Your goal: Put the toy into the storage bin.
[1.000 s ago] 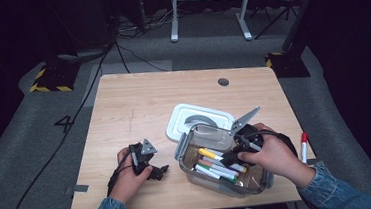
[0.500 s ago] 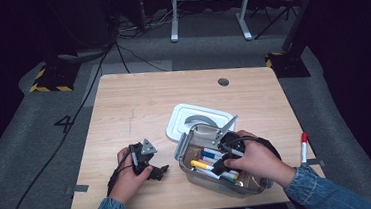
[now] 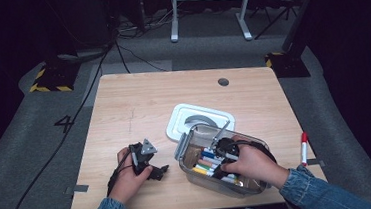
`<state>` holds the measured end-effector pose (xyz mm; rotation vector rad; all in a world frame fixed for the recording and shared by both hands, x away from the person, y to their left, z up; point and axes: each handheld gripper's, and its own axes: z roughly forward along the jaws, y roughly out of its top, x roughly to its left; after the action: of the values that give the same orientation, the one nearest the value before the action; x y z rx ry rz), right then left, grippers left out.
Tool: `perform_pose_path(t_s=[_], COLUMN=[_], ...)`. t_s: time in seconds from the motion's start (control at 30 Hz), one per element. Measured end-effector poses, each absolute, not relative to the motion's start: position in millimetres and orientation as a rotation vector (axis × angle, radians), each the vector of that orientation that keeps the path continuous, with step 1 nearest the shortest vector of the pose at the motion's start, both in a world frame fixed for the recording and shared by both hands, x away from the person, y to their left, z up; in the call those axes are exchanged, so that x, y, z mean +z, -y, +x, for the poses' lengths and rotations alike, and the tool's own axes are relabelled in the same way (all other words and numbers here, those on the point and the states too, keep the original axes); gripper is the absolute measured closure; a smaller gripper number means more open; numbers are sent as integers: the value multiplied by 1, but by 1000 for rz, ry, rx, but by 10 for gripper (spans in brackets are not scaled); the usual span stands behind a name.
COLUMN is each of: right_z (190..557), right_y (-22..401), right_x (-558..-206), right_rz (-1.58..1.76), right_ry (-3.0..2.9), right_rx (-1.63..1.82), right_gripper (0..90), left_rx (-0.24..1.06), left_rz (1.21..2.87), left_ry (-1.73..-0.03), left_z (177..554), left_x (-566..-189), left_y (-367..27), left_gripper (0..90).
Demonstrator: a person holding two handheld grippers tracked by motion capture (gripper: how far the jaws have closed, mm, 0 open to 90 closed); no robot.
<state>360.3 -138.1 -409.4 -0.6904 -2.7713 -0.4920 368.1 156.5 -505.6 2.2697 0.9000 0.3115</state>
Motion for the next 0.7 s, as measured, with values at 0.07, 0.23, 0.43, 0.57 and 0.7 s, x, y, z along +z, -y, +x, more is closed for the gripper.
perform_pose_path(t_s=[0.07, 0.23, 0.43, 0.57, 0.7], right_z=[361, 360, 367, 371, 376], right_y=[138, 136, 148, 167, 187], right_x=[-410, -410, -389, -369, -356], right_rz=[-696, -715, -765, -829, -900], right_ry=[2766, 2772, 2843, 2860, 2880], right_rx=[-500, -543, -731, -874, -976], right_gripper=[746, 671, 587, 551, 535], left_rx=[312, 312, 311, 311, 311], left_rz=[2269, 2269, 2269, 2269, 2270], left_ry=[-901, -900, -900, -901, -900], left_z=[368, 368, 368, 368, 368], left_x=[-506, -506, -506, -506, -506], left_y=[-156, -156, -156, -156, -156], left_gripper=[0, 0, 0, 0, 0])
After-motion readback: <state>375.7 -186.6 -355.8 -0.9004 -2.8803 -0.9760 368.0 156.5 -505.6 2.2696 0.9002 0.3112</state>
